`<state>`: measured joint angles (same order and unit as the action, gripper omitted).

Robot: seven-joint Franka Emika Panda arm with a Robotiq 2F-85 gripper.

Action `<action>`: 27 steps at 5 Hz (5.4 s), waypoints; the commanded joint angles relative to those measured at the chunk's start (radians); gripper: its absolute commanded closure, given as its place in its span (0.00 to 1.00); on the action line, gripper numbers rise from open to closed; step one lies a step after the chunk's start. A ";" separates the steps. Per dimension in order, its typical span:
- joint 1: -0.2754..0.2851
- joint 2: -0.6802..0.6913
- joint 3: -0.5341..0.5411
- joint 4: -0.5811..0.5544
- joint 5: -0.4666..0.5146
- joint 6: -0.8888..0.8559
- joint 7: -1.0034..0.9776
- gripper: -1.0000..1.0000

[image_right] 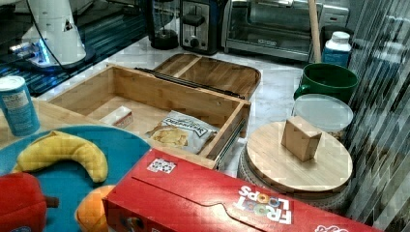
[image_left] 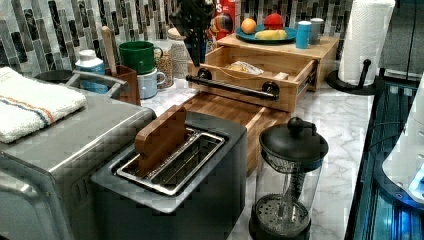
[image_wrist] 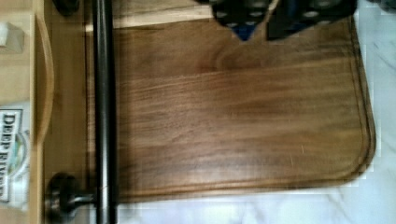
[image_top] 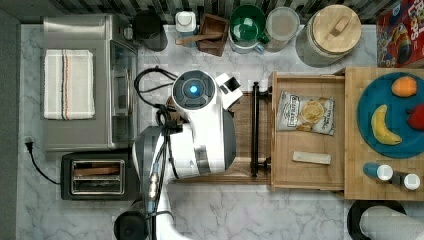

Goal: Close the drawer.

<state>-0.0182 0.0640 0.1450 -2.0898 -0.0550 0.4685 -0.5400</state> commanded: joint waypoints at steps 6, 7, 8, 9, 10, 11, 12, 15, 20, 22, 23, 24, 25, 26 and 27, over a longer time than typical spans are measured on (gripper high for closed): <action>-0.140 0.133 -0.061 -0.095 -0.158 0.247 -0.287 1.00; -0.154 0.138 -0.092 -0.096 -0.154 0.300 -0.353 1.00; -0.193 0.127 -0.098 -0.116 -0.170 0.377 -0.361 1.00; -0.230 0.143 -0.119 -0.097 -0.138 0.396 -0.404 1.00; -0.253 0.162 -0.150 -0.058 -0.171 0.367 -0.430 1.00; -0.304 0.171 -0.172 -0.051 -0.160 0.367 -0.510 1.00; -0.359 0.176 -0.201 -0.052 -0.153 0.405 -0.563 1.00; -0.458 0.280 -0.313 0.112 -0.081 0.403 -0.875 1.00; -0.502 0.363 -0.338 0.248 -0.083 0.393 -0.921 1.00; -0.508 0.363 -0.330 0.248 -0.087 0.393 -0.918 1.00; -0.505 0.363 -0.334 0.248 -0.085 0.393 -0.919 1.00; -0.506 0.363 -0.333 0.248 -0.086 0.393 -0.919 1.00; -0.506 0.363 -0.333 0.249 -0.086 0.393 -0.919 1.00; -0.506 0.363 -0.333 0.248 -0.086 0.393 -0.919 1.00; -0.506 0.363 -0.333 0.249 -0.086 0.393 -0.919 1.00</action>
<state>-0.4104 0.3940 -0.0814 -2.0039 -0.1052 0.7700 -1.4053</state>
